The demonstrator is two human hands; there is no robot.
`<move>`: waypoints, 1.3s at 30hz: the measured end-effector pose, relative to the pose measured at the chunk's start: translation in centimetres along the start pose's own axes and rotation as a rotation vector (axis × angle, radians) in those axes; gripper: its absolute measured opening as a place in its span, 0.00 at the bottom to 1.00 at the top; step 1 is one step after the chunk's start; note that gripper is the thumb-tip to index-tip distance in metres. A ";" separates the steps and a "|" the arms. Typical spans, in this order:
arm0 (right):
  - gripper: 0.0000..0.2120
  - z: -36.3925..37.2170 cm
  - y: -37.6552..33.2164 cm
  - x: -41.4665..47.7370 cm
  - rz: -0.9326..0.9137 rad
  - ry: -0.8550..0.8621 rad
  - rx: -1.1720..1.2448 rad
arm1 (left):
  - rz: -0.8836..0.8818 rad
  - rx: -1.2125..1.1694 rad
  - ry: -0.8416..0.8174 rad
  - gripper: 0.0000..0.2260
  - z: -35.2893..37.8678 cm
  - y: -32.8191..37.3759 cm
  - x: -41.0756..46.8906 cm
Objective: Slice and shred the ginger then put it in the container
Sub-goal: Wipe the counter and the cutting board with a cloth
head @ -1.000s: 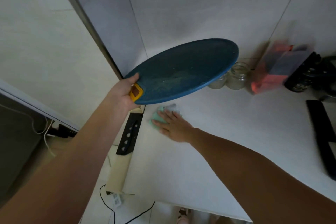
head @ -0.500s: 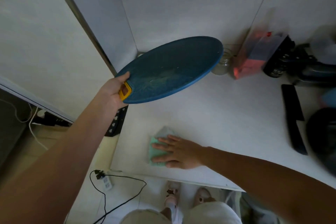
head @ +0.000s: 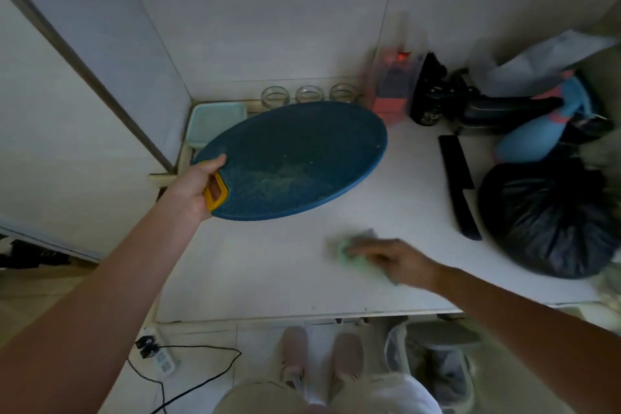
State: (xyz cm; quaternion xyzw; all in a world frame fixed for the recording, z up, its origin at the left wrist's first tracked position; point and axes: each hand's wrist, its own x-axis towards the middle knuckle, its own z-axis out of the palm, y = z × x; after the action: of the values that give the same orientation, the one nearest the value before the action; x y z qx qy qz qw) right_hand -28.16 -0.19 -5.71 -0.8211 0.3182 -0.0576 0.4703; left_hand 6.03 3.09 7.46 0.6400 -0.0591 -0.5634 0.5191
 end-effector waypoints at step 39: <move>0.18 5.5 0.0 -3.4 -0.360 -0.274 -0.225 | 0.098 0.049 0.059 0.05 -1.8 -3.0 -3.6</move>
State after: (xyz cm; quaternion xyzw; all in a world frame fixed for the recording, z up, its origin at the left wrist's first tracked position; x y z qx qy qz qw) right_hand -28.73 5.78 -8.06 -0.9118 0.1046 0.0074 0.3969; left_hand 4.60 7.90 7.39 0.6651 -0.0887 -0.5166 0.5318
